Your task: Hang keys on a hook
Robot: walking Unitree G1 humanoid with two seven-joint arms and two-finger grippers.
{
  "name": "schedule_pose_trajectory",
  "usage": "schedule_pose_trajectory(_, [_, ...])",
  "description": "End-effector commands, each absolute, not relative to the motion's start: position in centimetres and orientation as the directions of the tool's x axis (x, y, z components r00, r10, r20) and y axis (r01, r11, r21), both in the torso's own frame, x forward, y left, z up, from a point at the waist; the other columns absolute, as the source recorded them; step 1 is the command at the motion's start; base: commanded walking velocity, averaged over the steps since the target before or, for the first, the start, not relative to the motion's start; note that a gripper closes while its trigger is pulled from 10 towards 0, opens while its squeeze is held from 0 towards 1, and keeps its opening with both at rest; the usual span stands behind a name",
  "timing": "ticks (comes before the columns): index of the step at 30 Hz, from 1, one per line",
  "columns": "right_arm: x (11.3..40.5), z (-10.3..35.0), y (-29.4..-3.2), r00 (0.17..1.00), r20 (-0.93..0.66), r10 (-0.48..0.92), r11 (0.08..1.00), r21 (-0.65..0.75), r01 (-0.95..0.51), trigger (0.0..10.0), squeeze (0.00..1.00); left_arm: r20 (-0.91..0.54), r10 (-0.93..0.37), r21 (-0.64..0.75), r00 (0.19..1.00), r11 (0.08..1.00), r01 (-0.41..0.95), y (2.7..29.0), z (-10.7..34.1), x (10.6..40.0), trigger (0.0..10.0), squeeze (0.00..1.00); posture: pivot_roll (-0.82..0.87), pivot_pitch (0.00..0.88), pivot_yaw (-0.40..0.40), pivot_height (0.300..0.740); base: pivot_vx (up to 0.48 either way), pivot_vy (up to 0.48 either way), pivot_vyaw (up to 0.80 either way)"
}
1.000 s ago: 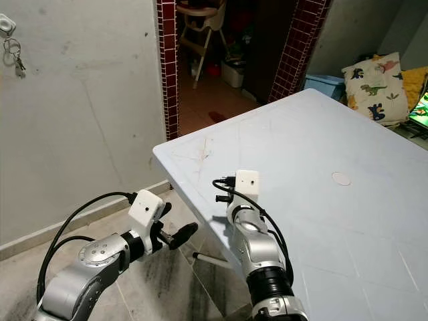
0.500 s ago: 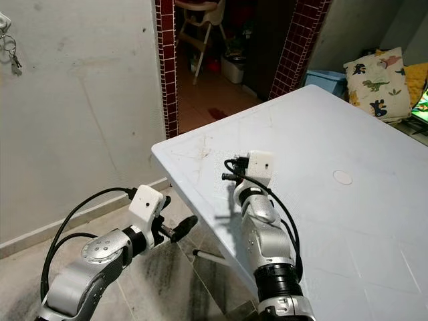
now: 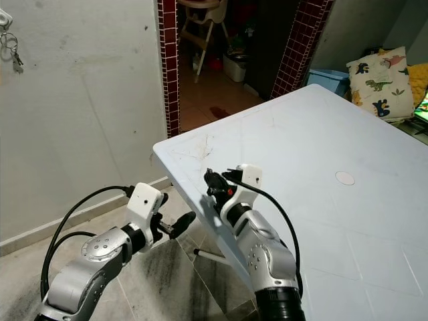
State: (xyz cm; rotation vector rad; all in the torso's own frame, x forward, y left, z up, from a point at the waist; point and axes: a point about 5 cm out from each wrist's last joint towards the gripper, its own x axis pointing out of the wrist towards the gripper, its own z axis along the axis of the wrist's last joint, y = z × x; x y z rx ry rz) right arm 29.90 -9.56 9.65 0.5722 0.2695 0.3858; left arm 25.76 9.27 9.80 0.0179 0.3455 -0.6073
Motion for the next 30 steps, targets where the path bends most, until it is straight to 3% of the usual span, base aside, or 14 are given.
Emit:
schedule_pose_trajectory(1, [29.8,9.8,-10.0,0.903,-0.141,0.406,0.772,0.582,-0.256,10.0,0.0,-0.32,-0.554,-0.073,0.768,0.823,0.564,9.2,9.9,25.9,10.0,0.0,0.18,0.0,-0.075,0.74,0.0,0.0,0.0])
schedule_pose_trajectory(5, [29.6,9.5,-10.7,0.913,-0.185,0.364,0.81,0.546,-0.213,10.0,0.0,-0.321,-0.557,-0.073,0.766,0.821,0.566,9.2,9.9,25.9,10.0,0.0,0.18,0.0,-0.07,0.74,0.0,0.0,0.0])
schedule_pose_trajectory(6, [29.7,9.0,-11.6,0.922,-0.248,0.297,0.924,0.317,-0.213,10.0,0.0,-0.322,-0.558,-0.071,0.765,0.82,0.568,9.2,9.9,25.9,10.0,0.0,0.18,0.0,-0.07,0.74,0.0,0.0,0.0])
schedule_pose_trajectory(7, [29.7,9.0,-11.6,0.922,-0.248,0.297,0.924,0.317,-0.213,10.0,0.0,-0.322,-0.558,-0.071,0.765,0.82,0.568,9.2,9.9,25.9,10.0,0.0,0.18,0.0,-0.07,0.74,0.0,0.0,0.0])
schedule_pose_trajectory(9, [29.6,8.9,-12.4,0.931,-0.267,0.249,0.965,0.155,-0.213,10.0,0.0,-0.322,-0.558,-0.07,0.765,0.82,0.568,9.2,9.9,25.9,10.0,0.0,0.18,0.0,-0.07,0.74,0.0,0.0,0.0])
schedule_pose_trajectory(18, [28.7,8.2,-13.2,0.925,-0.299,0.233,0.972,0.081,-0.219,10.0,0.0,-0.323,-0.566,-0.075,0.759,0.814,0.575,9.0,9.8,25.8,10.0,0.0,0.17,0.0,-0.07,0.74,0.0,0.0,0.0])
schedule_pose_trajectory(19, [28.6,7.9,-13.2,0.922,-0.308,0.233,0.972,0.074,-0.222,10.0,0.23,-0.324,-0.568,-0.079,0.756,0.813,0.577,9.0,9.8,25.8,10.0,0.0,0.17,0.0,-0.07,0.74,0.0,0.0,0.0])
schedule_pose_trajectory(21, [28.5,7.8,-13.1,0.921,-0.313,0.234,0.972,0.069,-0.223,10.0,0.23,-0.325,-0.569,-0.081,0.755,0.812,0.578,8.9,9.8,25.8,10.0,0.0,0.17,0.0,-0.073,0.74,0.0,0.0,0.0])
schedule_pose_trajectory(22, [28.4,7.7,-13.1,0.919,-0.317,0.233,0.972,0.059,-0.226,10.0,1.0,-0.326,-0.573,-0.085,0.752,0.81,0.58,8.9,9.8,25.8,10.0,0.0,0.17,0.0,-0.073,0.74,0.0,0.0,0.0])
schedule_pose_trajectory(30, [28.3,7.4,-12.8,0.912,-0.327,0.246,0.968,0.04,-0.247,10.0,1.0,-0.307,-0.668,-0.146,0.678,0.737,0.66,7.6,9.9,24.9,10.0,0.0,0.17,0.0,-0.078,0.74,0.0,0.0,0.0])
